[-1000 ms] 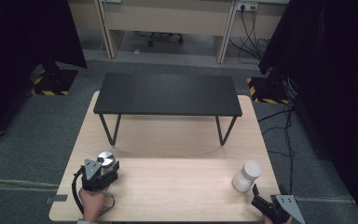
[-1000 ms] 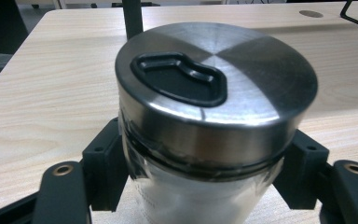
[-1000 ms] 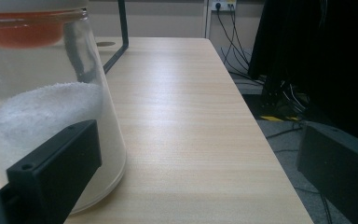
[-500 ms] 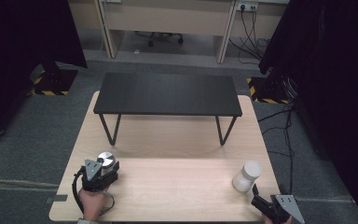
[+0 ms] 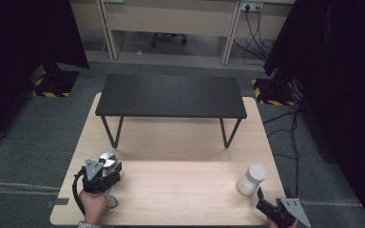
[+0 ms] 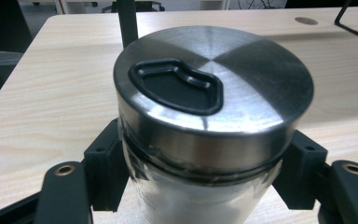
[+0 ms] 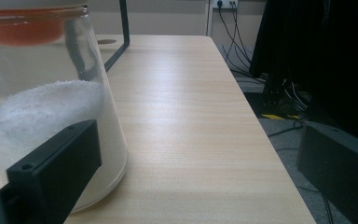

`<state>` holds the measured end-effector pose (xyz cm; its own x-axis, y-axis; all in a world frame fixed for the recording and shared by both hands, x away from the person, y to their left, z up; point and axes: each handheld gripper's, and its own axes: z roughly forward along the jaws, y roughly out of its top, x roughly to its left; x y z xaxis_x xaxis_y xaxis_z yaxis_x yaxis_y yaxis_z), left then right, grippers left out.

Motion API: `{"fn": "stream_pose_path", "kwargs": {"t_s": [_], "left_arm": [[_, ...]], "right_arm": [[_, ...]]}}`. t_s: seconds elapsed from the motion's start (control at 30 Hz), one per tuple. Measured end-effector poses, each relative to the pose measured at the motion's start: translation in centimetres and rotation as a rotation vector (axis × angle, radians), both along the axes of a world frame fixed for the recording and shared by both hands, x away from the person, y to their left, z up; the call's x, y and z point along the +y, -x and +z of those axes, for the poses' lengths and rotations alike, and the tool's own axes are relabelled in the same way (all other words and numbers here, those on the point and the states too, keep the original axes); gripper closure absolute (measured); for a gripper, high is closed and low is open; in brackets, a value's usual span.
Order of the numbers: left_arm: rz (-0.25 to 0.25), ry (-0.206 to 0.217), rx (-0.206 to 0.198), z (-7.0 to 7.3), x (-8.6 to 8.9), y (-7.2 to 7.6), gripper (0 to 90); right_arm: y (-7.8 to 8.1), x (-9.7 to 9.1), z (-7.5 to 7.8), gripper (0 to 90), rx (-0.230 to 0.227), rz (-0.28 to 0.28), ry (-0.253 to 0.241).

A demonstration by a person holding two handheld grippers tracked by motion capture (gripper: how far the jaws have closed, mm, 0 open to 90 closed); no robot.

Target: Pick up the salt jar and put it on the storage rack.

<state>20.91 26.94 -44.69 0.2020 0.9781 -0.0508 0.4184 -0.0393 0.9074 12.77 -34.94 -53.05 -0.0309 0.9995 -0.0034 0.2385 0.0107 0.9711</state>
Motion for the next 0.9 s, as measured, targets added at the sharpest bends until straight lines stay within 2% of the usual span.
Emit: {"fn": "stream_pose_path", "kwargs": {"t_s": [0.2, 0.37, 0.5, 0.8, 0.9], "left_arm": [[-0.007, 0.003, -0.004, 1.3, -0.3, -0.3, 30.6], [-0.026, 0.039, 0.023, 3.1, -0.3, -1.3, 30.6], [-0.029, 0.026, 0.024, 3.8, -0.9, -1.5, 30.6], [-0.047, -0.003, -0.002, 6.8, -1.9, -2.1, 30.7], [-0.05, -0.009, -0.004, 7.3, -2.0, -2.3, 30.7]], "right_arm": [[0.0, -0.1, 0.0, 0.2, -0.002, 0.002, 0.0], [0.0, 0.0, 0.0, 0.2, -0.002, 0.008, 0.006], [0.0, -0.1, -0.1, 0.2, -0.004, 0.01, 0.007], [0.1, -0.1, -0.2, 0.2, -0.012, 0.017, 0.012], [0.1, -0.1, -0.2, 0.2, -0.013, 0.018, 0.011]]}}
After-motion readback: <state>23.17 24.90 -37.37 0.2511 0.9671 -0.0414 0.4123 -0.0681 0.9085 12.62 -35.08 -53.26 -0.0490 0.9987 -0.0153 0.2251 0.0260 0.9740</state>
